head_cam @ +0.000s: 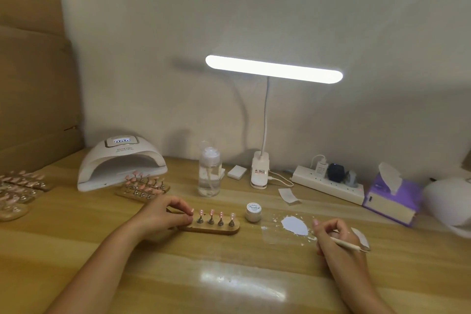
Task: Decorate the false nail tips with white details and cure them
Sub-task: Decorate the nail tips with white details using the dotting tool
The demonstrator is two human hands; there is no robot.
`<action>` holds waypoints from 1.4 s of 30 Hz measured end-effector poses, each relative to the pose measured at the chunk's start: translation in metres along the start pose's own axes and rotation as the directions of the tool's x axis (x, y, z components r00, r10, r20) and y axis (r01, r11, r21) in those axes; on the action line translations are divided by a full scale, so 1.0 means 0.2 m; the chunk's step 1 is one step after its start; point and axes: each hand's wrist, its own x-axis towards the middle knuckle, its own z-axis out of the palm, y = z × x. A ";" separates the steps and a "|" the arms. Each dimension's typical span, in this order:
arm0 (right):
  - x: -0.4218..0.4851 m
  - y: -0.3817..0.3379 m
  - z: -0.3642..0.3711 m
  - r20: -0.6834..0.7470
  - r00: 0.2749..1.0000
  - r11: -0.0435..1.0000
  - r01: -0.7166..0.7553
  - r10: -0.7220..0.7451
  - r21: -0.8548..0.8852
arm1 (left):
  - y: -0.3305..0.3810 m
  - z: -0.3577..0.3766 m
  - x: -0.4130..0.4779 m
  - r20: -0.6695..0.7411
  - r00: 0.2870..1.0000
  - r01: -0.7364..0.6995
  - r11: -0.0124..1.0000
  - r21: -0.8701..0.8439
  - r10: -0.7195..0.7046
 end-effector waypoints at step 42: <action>-0.01 0.02 0.01 0.010 0.998 0.995 0.063 -0.064 0.084 | 0.06 0.03 -0.01 0.125 0.988 -0.115 0.975 0.190 0.092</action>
